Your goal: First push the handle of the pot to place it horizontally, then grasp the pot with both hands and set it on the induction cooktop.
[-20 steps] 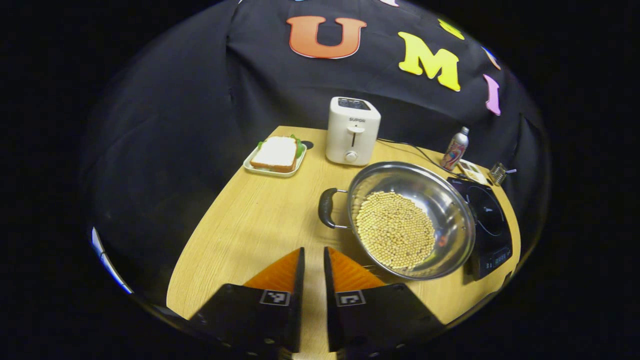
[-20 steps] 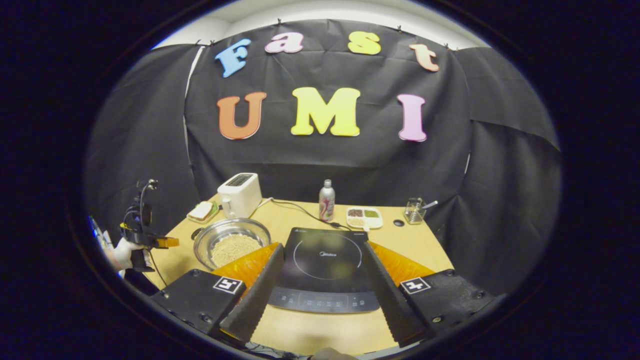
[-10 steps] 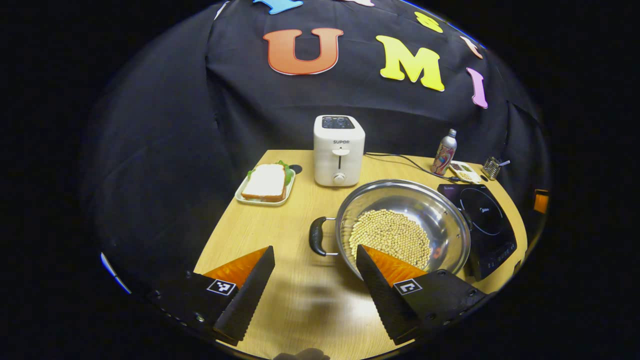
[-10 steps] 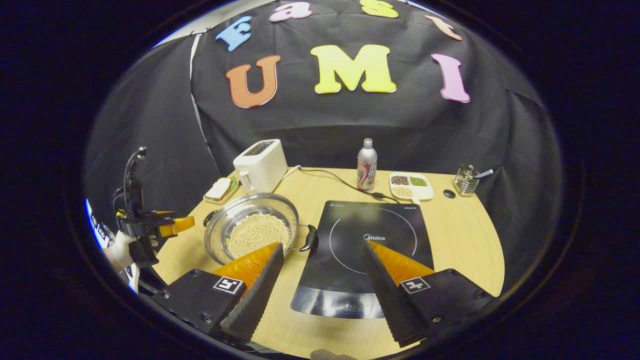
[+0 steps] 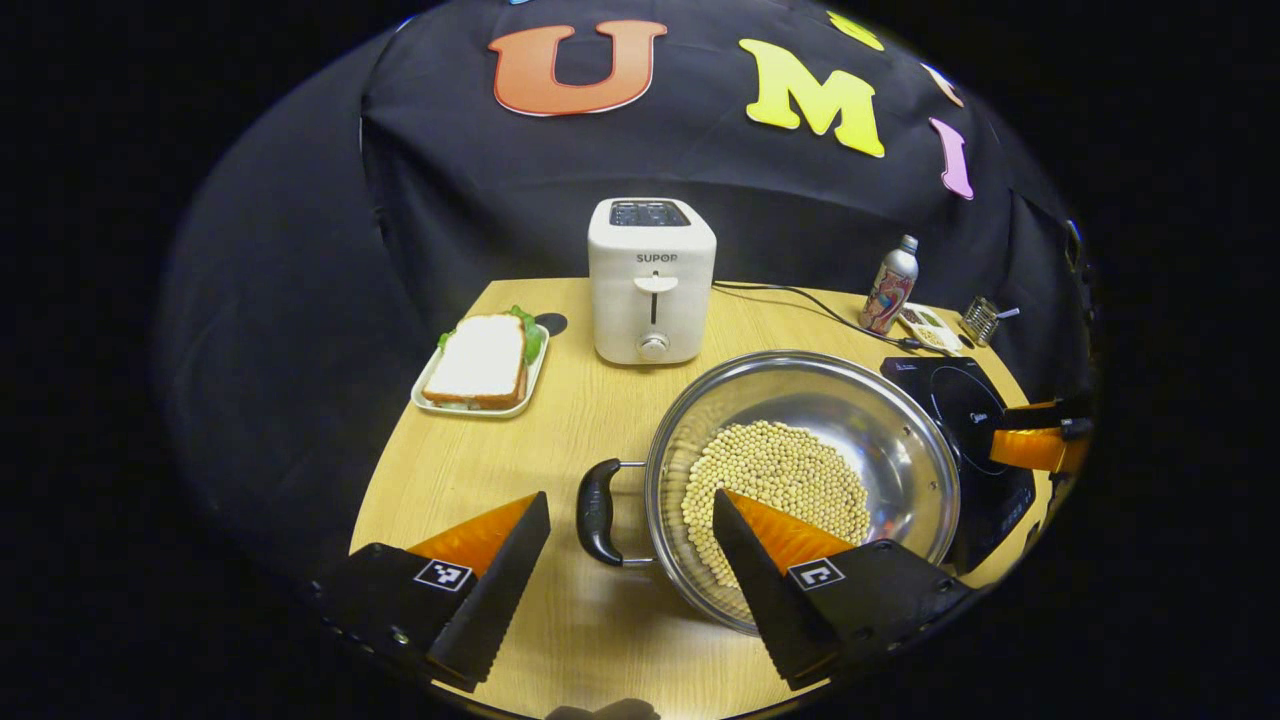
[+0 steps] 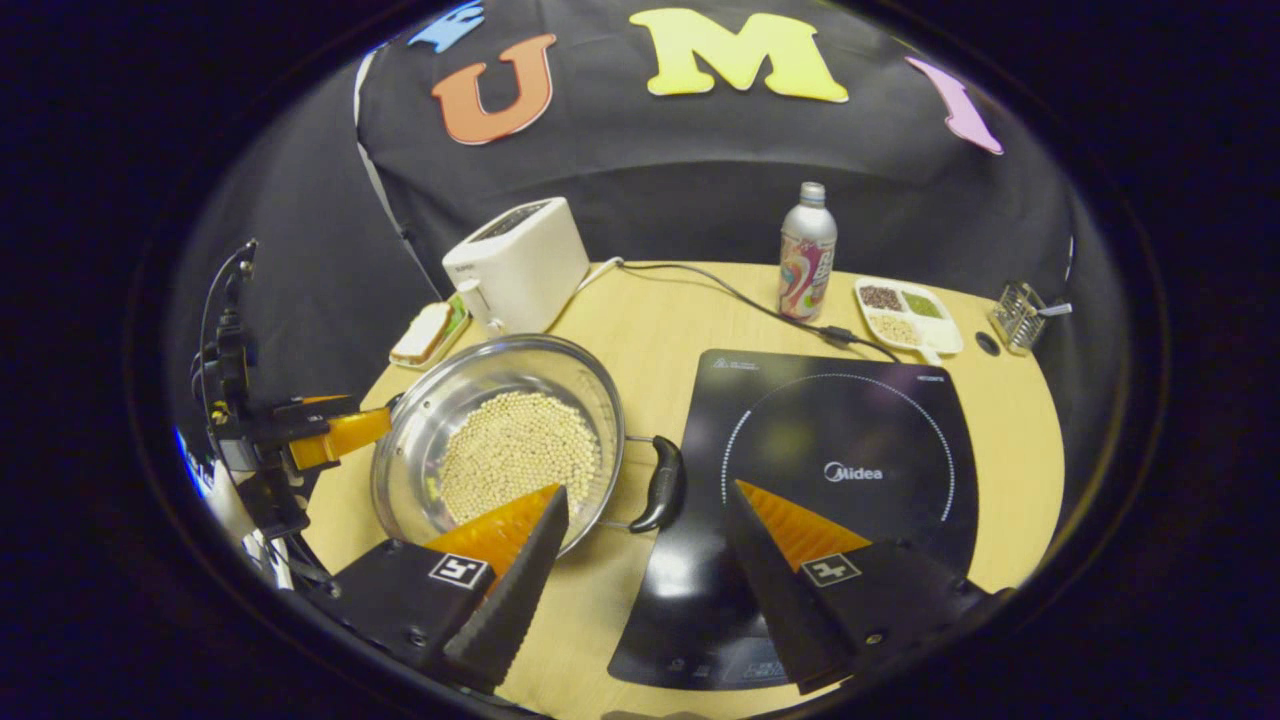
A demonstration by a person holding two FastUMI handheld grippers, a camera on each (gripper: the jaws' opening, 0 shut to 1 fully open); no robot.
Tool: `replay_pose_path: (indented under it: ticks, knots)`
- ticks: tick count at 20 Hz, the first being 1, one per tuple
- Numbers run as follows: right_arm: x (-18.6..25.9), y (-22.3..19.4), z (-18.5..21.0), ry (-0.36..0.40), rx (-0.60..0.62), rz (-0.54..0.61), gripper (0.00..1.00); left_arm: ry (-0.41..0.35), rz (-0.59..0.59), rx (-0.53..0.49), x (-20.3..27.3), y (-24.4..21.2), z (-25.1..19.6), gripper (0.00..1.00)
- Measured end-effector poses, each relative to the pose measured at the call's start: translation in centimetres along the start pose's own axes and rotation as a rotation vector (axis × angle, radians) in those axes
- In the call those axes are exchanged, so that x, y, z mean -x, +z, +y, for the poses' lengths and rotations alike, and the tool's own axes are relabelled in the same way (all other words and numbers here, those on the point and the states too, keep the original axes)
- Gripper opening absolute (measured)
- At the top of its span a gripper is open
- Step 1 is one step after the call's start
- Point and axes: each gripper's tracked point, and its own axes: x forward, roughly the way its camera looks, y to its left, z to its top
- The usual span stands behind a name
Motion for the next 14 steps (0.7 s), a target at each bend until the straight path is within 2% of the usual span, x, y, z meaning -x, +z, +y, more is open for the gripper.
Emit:
replay_pose_path:
  ticks: [7, 8, 11, 12, 13, 14]
  knots:
    - [-4.4, -0.5, 0.8, -0.016, 0.026, 0.112, 0.95, -0.008, 0.076, -0.013, -3.5, -0.5, -0.3, 0.98]
    - [-4.7, -0.6, 0.8, -0.020, 0.027, 0.123, 0.88, -0.007, 0.087, -0.017, -3.8, -0.7, -0.3, 0.98]
    - [-5.4, -0.6, 0.7, -0.040, 0.022, 0.141, 0.88, -0.008, 0.107, -0.024, -4.4, -0.7, -0.4, 0.98]
    - [-5.5, -0.5, 0.5, -0.048, 0.023, 0.137, 0.88, -0.012, 0.123, -0.022, -4.7, -0.9, -0.5, 0.89]
    - [-5.4, -0.4, 0.4, -0.055, 0.017, 0.141, 0.92, -0.005, 0.137, -0.021, -4.8, -1.2, -0.4, 0.98]
    - [-5.5, -0.5, 0.3, -0.062, 0.015, 0.148, 0.82, -0.001, 0.152, -0.020, -5.0, -1.6, -0.4, 1.00]
